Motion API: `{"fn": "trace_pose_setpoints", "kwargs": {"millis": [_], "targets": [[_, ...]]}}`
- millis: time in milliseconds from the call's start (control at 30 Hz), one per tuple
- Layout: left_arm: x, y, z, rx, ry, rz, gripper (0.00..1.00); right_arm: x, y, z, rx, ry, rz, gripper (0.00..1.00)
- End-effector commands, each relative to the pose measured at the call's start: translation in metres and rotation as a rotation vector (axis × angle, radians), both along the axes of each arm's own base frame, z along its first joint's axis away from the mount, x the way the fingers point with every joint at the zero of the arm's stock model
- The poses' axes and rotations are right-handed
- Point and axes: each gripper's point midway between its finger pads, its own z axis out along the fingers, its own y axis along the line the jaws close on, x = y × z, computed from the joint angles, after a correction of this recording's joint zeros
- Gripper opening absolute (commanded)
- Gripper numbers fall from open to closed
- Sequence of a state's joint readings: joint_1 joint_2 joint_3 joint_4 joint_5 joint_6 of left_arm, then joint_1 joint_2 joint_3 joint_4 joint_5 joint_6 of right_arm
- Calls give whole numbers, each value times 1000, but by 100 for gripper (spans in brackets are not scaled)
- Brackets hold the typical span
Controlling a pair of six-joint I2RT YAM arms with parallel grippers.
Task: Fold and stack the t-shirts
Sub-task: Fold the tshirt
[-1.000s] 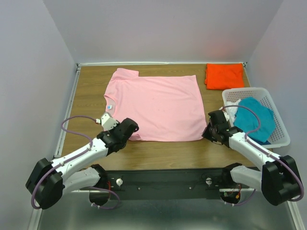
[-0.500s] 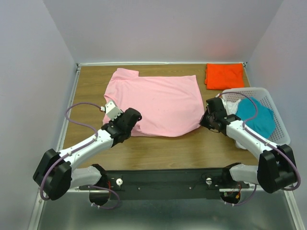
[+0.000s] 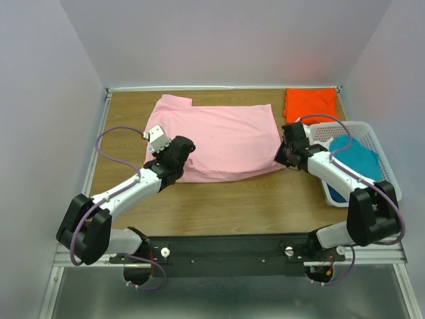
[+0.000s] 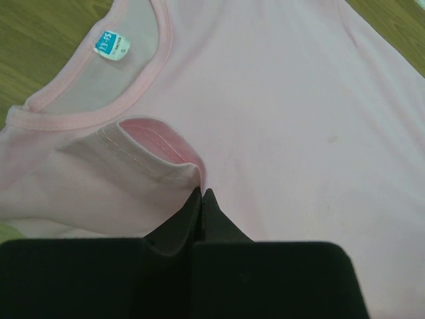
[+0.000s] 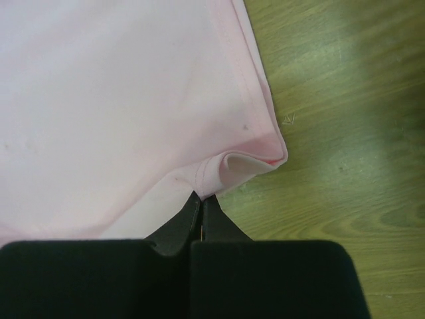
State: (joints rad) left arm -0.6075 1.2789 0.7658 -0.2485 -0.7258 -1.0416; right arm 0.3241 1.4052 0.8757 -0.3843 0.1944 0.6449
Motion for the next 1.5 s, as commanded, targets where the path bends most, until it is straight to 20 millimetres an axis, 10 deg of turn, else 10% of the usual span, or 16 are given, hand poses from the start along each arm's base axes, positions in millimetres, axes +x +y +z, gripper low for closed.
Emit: {"fn": "trace_pose_setpoints", "kwargs": {"millis": [0,900,1067,1167,1200,1367,1467], "targets": [[23,7,17,58,-59,8,0,14,-9,3,-41,-6,-18,1],[98,5,-17,192,33,-81,0,65,-13,-17,-63,44,-83,2],[103,15,-30,151,64,-48,1,78,-23,-25,-86,48,-139,31],[110,23,-26,123,57,-20,53,87,-30,-22,-95,36,-167,60],[112,24,-23,119,51,-16,98,92,-29,-16,-91,21,-167,67],[120,19,8,91,-11,-33,98,87,-16,2,-35,-7,-93,100],[111,14,16,52,-24,-69,98,73,-11,9,-8,-14,-39,100]]}}
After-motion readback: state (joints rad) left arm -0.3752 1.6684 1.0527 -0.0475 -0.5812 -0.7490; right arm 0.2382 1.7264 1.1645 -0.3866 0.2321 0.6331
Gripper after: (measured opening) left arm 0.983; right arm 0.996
